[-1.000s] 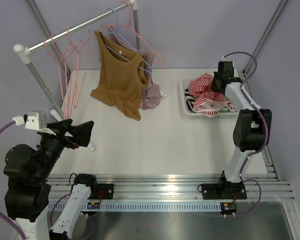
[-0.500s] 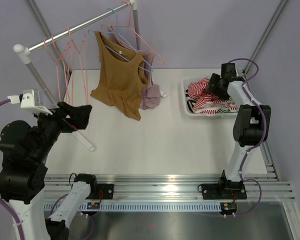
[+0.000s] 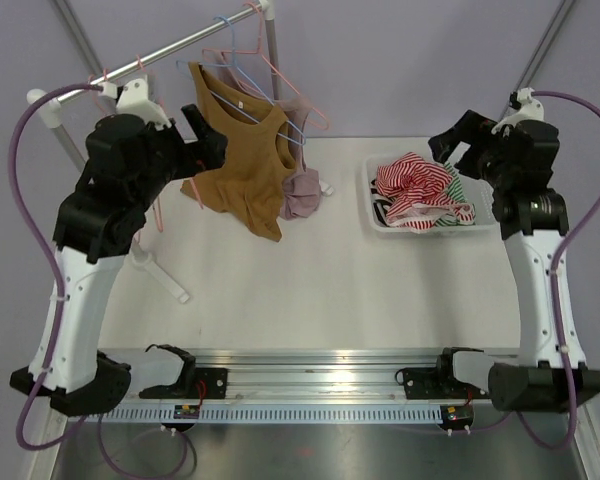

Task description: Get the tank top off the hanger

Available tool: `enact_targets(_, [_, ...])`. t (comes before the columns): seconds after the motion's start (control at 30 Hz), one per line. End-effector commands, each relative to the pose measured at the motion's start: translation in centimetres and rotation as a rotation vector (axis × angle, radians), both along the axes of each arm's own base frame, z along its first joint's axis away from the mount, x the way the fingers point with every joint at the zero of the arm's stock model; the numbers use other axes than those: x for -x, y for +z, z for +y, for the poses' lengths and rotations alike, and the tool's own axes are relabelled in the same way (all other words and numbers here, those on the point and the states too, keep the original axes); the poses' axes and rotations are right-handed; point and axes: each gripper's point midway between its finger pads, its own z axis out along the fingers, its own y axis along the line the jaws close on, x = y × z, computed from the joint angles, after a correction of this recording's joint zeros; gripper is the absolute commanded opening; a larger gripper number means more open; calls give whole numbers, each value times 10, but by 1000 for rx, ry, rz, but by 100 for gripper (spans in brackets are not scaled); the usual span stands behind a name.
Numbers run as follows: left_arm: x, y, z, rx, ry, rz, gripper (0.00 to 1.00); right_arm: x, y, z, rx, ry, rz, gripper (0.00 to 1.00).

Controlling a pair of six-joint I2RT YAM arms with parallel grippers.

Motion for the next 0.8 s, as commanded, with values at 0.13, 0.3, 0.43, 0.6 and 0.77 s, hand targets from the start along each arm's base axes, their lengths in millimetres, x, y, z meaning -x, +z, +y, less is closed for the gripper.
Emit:
enact_targets(0.13, [-65, 23, -6, -18, 195, -60, 99, 76, 12, 90, -296, 468, -132, 100])
enact_targets(0.3, [-115, 15, -27, 8, 226, -70, 99, 131, 5, 111, -380, 569, -128, 99])
enact_targets(0.43, [-149, 4, -41, 29, 245, -75, 99, 164, -6, 115, -394, 588, -120, 99])
enact_targets(0.6, [-183, -7, -48, 66, 319, -80, 99, 187, -26, 113, -397, 566, -76, 100])
enact_targets(0.77, [-213, -17, -55, 77, 366, -105, 99, 202, -41, 117, -425, 585, -55, 99])
